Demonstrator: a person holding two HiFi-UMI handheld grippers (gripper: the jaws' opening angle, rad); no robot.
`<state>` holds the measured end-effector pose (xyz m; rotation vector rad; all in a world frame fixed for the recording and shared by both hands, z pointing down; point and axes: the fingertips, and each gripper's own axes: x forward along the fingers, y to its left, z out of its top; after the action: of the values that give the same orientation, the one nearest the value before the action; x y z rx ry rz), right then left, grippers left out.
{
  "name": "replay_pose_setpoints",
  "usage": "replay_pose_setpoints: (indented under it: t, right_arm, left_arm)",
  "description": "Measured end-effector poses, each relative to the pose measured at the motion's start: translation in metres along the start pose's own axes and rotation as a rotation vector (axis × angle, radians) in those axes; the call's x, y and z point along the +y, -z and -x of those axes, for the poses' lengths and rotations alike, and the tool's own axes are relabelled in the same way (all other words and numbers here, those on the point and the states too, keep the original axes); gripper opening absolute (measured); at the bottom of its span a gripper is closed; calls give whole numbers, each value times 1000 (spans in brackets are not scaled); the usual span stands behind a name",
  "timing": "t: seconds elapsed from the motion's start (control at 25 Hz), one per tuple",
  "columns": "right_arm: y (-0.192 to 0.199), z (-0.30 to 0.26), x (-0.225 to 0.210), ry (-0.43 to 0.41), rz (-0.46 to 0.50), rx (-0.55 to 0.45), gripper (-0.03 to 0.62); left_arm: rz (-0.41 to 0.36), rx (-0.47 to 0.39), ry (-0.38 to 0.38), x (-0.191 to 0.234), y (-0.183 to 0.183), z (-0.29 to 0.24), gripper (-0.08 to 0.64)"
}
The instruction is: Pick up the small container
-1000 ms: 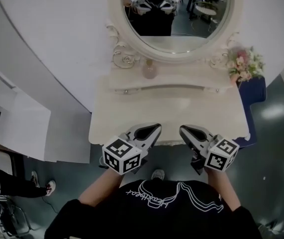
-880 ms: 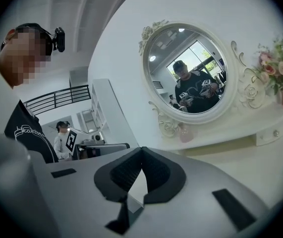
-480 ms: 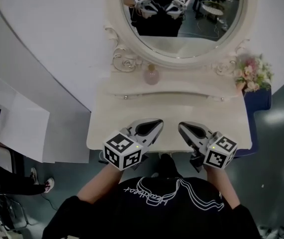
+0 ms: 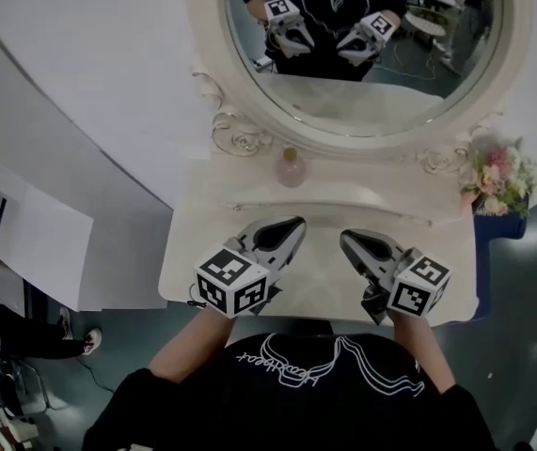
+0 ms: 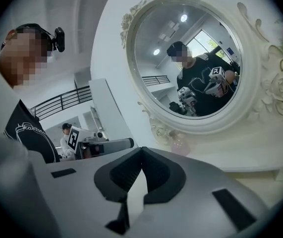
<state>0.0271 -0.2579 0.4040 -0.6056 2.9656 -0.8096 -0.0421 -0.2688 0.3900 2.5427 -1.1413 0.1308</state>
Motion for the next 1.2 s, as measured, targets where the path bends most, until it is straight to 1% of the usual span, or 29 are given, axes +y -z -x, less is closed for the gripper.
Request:
replay_pose_setpoints:
  t: [0.28,0.56,0.72,0.92,1.2]
  right_arm:
    - [-10,-15,-41,-1,-30,25,7]
    - [-10,-21,-70,17,-42,47,7]
    - [-8,-21,-83,29,-56,55,6]
    - [-7,-19,-94,42,-70,68,7]
    - [-1,-14,-106,62,-83,84,6]
  left_arm:
    - [-4,0,-62,44,-10,-33,63]
    - [-6,-6,-161,95,-10,-57,188]
    - [-23,8,-210,123,-4,-70,233]
    - [-50,54,-257,148,2,-87,235]
    - [-43,85,-289,171,18,-108,217]
